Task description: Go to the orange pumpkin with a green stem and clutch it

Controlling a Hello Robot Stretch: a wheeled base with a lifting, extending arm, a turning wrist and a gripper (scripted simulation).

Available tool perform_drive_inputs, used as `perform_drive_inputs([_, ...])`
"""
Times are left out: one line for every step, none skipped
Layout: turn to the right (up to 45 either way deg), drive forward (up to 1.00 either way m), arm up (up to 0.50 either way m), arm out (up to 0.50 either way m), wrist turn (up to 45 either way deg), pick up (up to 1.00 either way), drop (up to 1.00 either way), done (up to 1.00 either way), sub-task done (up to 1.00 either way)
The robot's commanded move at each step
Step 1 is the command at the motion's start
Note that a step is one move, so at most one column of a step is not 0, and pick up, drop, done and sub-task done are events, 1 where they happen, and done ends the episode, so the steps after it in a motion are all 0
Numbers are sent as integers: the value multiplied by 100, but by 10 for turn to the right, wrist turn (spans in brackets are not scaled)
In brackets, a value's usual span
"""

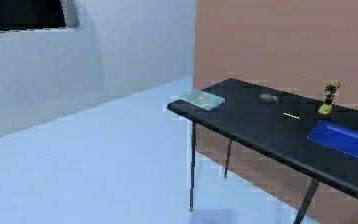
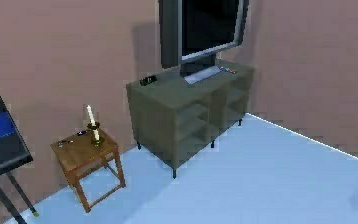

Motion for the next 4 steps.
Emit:
perform_drive_inputs([-270,0,0,0,0,0,0,0,0])
perform_drive_inputs([-30,0,0,0,0,0,0,0,0])
perform_drive_inputs([-150,0,0,0,0,0,0,0,0])
perform_drive_inputs([0,100,0,0,0,0,0,0,0])
